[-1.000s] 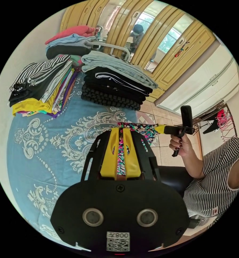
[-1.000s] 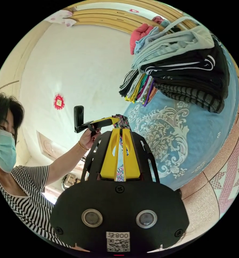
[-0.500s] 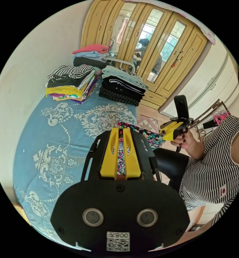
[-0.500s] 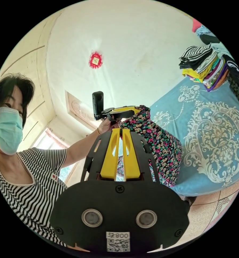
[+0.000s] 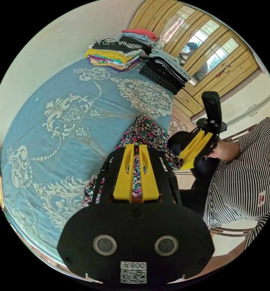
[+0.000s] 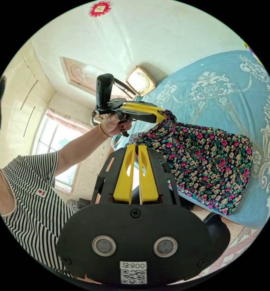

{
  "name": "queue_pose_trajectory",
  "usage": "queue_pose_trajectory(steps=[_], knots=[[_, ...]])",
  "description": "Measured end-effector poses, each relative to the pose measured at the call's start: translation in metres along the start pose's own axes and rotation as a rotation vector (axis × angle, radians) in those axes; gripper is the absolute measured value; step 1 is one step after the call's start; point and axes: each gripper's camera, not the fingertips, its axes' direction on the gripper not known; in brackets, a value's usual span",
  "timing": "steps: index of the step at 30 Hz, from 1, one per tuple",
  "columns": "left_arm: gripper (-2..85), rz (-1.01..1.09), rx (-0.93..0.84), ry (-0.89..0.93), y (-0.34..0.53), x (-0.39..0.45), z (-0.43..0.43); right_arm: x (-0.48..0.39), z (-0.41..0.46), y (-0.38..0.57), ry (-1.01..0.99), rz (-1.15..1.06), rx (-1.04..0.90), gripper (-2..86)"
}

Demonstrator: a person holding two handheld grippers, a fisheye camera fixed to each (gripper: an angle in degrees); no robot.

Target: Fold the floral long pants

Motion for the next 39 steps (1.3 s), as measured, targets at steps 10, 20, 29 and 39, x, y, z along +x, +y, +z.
queue_pose_trajectory(steps=[10,20,29,39], knots=[[2.8,-0.143,-0.041,0.084,0.091,-0.037,-0.037,0.122,0.121,-0.001,0.043,0.034,-0.239,1.6],[4.5,-0.238,-0.044,0.104,0.162,-0.059,-0.096,0.211,0.19,0.003,0.095,-0.01,-0.379,1.9],[7.9,-0.476,0.159,0.141,0.248,-0.046,-0.151,0.272,0.226,0.013,0.147,-0.098,-0.464,5.4],[8.2,-0.671,0.223,0.153,0.307,0.006,-0.169,0.323,0.178,-0.01,0.178,-0.189,-0.377,4.5]])
